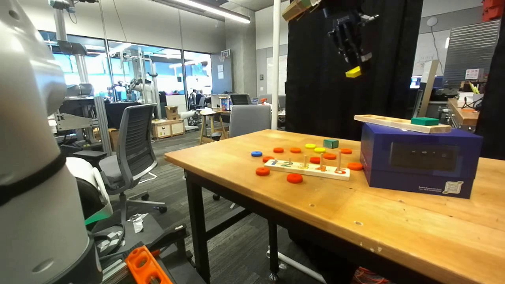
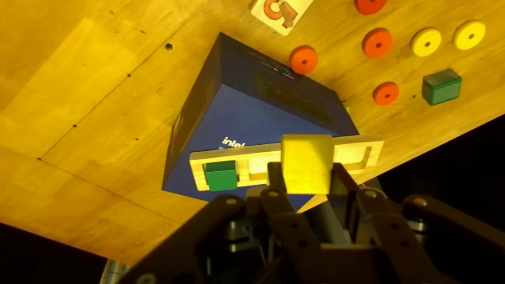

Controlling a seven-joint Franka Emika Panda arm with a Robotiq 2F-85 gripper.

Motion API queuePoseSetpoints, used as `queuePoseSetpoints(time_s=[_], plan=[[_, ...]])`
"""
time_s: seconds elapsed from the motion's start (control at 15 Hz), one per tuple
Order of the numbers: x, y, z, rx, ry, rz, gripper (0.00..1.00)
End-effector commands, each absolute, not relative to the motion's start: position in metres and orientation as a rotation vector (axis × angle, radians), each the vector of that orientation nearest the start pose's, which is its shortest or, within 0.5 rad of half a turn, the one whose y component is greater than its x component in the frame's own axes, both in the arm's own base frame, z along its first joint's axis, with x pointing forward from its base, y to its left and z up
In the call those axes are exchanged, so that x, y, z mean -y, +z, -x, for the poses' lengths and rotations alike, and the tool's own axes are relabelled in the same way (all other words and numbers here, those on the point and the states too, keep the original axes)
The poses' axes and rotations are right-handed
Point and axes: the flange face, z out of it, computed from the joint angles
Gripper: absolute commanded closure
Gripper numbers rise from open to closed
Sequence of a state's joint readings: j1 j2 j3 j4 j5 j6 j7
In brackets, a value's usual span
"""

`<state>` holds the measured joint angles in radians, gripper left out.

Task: Put the yellow square on the wooden object.

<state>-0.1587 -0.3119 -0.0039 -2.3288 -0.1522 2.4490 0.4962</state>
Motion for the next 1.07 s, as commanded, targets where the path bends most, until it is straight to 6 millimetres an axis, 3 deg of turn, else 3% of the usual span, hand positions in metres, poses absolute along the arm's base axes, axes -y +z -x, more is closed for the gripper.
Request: queuePoseSetpoints(time_s=[0.0,0.47,1.0], plan=[[0.098,0.503,-0.501,-0.874,-0.7,2.989,0.84],[0.119,0.47,-0.543,-0.846,-0.563,3.029,0.85],[0.154,0.438,-0.577,-0.793,-0.471,3.001,0.85]])
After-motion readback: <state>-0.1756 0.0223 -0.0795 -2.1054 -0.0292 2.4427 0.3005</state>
